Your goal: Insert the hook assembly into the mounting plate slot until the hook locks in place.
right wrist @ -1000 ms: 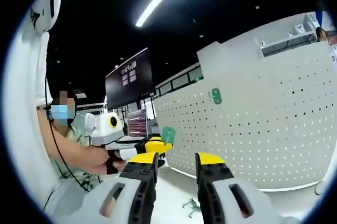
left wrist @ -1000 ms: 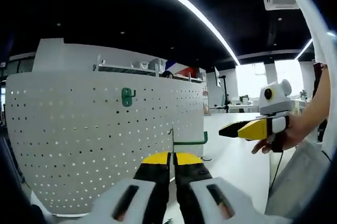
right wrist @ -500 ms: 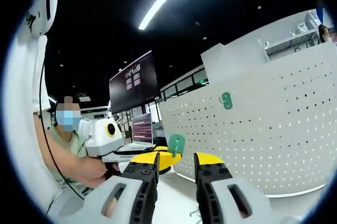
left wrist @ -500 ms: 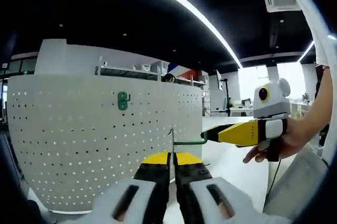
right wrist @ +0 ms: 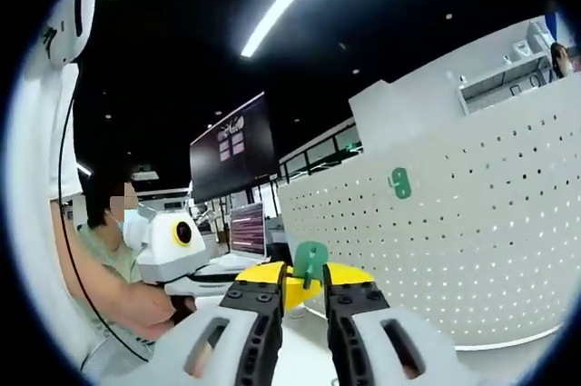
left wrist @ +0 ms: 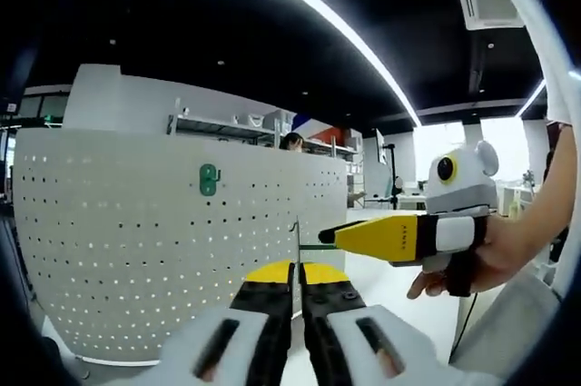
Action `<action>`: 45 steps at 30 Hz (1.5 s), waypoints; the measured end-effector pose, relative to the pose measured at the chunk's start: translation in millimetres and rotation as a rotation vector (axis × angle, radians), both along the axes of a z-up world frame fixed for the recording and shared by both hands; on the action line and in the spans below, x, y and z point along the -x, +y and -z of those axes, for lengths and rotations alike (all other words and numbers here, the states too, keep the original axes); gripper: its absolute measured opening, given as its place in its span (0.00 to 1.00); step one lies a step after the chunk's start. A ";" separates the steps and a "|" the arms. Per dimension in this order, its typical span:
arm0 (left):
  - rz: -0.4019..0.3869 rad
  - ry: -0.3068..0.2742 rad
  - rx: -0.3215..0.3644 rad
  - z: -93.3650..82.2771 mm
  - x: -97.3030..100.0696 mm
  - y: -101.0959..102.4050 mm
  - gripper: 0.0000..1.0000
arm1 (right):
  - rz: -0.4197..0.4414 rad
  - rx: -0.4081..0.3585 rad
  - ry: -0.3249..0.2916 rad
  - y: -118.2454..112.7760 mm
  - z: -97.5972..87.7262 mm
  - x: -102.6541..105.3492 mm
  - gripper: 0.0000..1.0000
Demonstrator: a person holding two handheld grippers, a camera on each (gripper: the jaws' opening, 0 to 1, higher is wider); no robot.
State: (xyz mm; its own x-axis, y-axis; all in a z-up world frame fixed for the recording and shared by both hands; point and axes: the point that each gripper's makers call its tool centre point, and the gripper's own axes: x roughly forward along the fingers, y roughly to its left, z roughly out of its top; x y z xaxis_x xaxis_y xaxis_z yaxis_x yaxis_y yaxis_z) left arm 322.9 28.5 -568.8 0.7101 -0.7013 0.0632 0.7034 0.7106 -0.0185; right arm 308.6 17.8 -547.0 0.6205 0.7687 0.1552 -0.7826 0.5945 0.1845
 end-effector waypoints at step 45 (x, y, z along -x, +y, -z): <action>-0.014 0.016 0.023 -6.0 1.4 -6.7 0.01 | 0.051 0.050 -0.030 2.2 -2.2 -9.0 0.01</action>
State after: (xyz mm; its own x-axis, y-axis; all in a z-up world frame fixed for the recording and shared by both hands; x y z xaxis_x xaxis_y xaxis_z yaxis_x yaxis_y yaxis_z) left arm 321.5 21.8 -562.9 0.7207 -0.6899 0.0681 0.6930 0.7195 -0.0459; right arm 317.7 20.0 -544.8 0.6544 0.7437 0.1365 -0.7561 0.6414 0.1301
